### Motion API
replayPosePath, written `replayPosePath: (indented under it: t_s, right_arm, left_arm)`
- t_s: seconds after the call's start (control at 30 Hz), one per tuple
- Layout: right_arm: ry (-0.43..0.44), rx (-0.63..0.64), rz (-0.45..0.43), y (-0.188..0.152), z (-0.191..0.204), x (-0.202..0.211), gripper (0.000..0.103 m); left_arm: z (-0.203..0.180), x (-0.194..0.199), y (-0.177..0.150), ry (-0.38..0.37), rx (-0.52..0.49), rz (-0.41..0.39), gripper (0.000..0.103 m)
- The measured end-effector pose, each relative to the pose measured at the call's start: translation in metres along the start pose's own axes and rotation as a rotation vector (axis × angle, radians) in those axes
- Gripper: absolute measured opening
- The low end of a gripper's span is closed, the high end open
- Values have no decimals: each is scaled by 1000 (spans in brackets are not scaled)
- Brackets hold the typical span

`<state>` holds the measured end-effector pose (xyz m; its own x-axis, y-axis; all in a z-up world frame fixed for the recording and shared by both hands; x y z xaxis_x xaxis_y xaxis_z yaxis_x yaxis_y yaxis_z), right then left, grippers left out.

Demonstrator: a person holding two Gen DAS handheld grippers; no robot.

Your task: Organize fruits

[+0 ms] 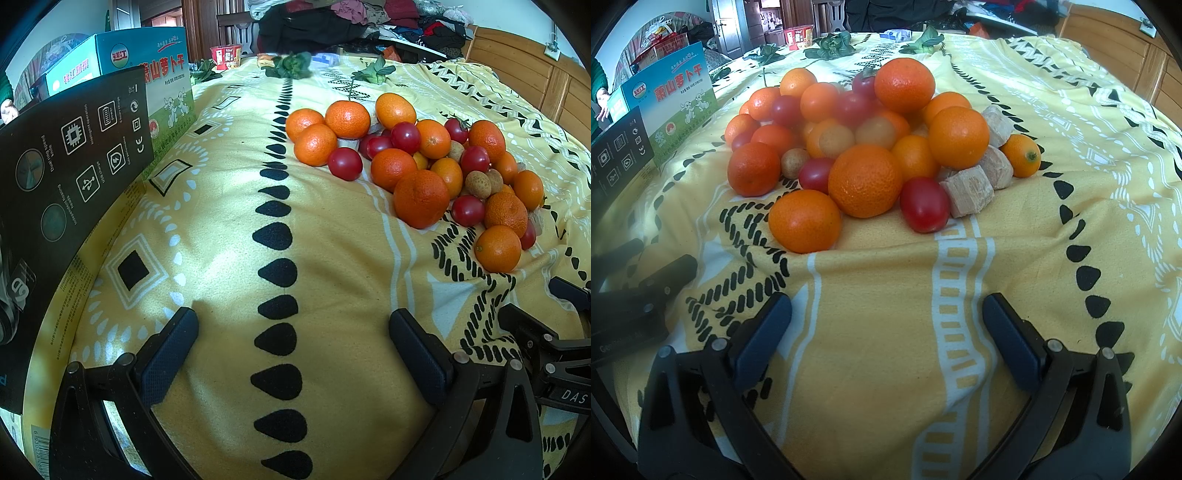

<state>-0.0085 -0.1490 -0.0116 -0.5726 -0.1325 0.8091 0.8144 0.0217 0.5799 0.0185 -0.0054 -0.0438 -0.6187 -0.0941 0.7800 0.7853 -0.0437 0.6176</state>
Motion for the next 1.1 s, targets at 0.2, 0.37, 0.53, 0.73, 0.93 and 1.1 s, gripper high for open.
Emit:
replayPosePath:
  t_s: [0.2, 0.37, 0.53, 0.73, 0.93, 1.1]
  right_arm:
    - [0, 0, 0, 0, 0, 0, 103]
    - [0, 0, 0, 0, 0, 0, 103]
    - [0, 0, 0, 0, 0, 1, 103]
    - [0, 0, 0, 0, 0, 1, 103]
    - [0, 0, 0, 1, 0, 0, 103]
    - [0, 0, 0, 1, 0, 0, 103]
  left_arm:
    - [0, 0, 1, 0, 0, 0, 103]
    - [0, 0, 0, 0, 0, 0, 103]
    - [0, 0, -1, 0, 0, 0, 103]
    - [0, 0, 1, 0, 0, 0, 103]
    - [0, 0, 1, 0, 0, 0, 103]
    - [0, 0, 2, 0, 0, -1, 103]
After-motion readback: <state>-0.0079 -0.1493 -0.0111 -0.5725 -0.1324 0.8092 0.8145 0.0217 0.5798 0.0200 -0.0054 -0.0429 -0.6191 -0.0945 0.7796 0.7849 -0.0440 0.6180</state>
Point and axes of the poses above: each gripper's, at about its wrist camera, not at the fingertips, and x roughly against the way its jaws point, z to its left, y to its top, the point moved 5 cm from there along -x, roughly the way its jaws point, and after that the axes turned 7 degrees about y, right-handed, at the moved point
